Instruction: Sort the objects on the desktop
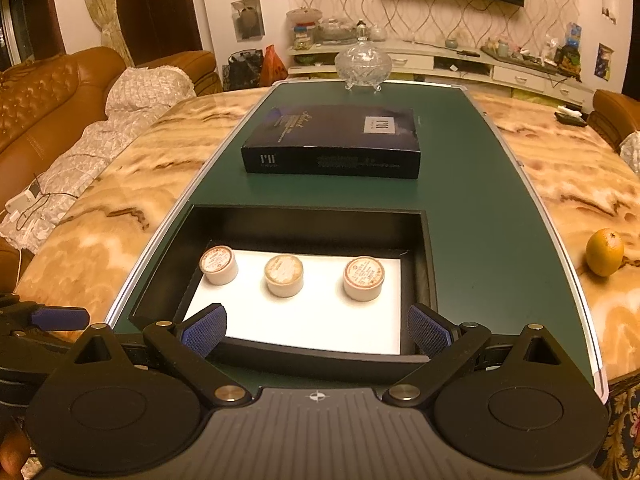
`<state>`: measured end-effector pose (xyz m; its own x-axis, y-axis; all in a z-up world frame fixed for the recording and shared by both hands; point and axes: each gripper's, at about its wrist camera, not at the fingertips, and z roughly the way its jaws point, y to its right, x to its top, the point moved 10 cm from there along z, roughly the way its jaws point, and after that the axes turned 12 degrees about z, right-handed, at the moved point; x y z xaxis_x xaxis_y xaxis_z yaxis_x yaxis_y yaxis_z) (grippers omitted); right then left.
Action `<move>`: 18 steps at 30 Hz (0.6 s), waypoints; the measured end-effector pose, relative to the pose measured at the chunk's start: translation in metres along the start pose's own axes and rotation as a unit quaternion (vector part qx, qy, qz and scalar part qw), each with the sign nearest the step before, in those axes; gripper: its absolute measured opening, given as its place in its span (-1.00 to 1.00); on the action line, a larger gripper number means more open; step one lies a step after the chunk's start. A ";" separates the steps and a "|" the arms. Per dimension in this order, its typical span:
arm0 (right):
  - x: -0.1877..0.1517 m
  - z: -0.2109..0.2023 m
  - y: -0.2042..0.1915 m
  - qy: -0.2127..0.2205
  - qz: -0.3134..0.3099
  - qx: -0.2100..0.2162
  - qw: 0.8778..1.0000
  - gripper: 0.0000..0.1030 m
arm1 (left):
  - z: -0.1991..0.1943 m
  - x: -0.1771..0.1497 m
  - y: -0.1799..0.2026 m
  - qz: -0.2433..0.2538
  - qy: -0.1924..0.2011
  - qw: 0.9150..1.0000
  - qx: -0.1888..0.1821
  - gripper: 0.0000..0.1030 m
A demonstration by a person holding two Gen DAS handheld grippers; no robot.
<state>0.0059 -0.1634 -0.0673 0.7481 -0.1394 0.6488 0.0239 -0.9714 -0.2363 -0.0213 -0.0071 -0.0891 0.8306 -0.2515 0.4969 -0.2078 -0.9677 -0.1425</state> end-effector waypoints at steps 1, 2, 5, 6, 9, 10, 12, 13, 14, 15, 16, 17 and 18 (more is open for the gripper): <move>0.002 0.001 0.001 0.000 0.001 0.000 1.000 0.94 | 0.001 0.002 0.000 0.001 -0.001 1.000 0.000 0.68; 0.004 0.002 0.002 -0.002 0.003 0.001 1.000 0.94 | 0.003 0.005 0.000 0.002 -0.001 1.000 0.000 0.68; 0.012 0.007 0.005 -0.003 0.007 0.000 1.000 0.94 | 0.007 0.015 -0.001 0.004 0.000 1.000 -0.003 0.68; 0.015 0.009 0.007 -0.004 0.009 0.001 1.000 0.94 | 0.008 0.018 -0.001 0.004 0.000 1.000 -0.003 0.68; 0.025 0.015 0.009 -0.006 0.006 -0.003 1.000 0.94 | 0.013 0.029 -0.003 0.002 0.001 1.000 -0.007 0.69; 0.028 0.017 0.010 -0.007 0.005 -0.004 1.000 0.94 | 0.014 0.033 -0.005 0.002 0.001 1.000 -0.006 0.69; 0.033 0.022 0.010 -0.011 0.004 -0.004 1.000 0.94 | 0.016 0.040 -0.008 0.001 0.001 1.000 -0.006 0.69; 0.035 0.026 0.010 -0.015 0.006 -0.003 1.000 0.94 | 0.017 0.044 -0.009 0.002 0.003 1.000 -0.007 0.70; 0.036 0.029 0.010 -0.019 0.008 -0.002 1.000 0.94 | 0.019 0.048 -0.010 0.004 0.002 1.000 -0.007 0.70; 0.038 0.032 0.010 -0.021 0.009 -0.002 1.000 0.94 | 0.021 0.050 -0.011 0.004 0.000 1.000 -0.006 0.70; 0.040 0.035 0.010 -0.024 0.009 -0.003 1.000 0.94 | 0.023 0.052 -0.012 0.005 -0.002 1.000 -0.005 0.70; 0.041 0.039 0.010 -0.028 0.011 -0.002 1.000 0.94 | 0.026 0.054 -0.013 0.004 -0.006 1.000 -0.008 0.70; 0.042 0.042 0.011 -0.032 0.014 -0.001 0.999 0.94 | 0.029 0.056 -0.013 0.002 -0.010 1.000 -0.011 0.70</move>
<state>0.0655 -0.1715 -0.0726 0.7889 -0.1533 0.5951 0.0017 -0.9678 -0.2515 0.0429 -0.0077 -0.0849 0.8398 -0.2553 0.4792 -0.2221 -0.9669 -0.1257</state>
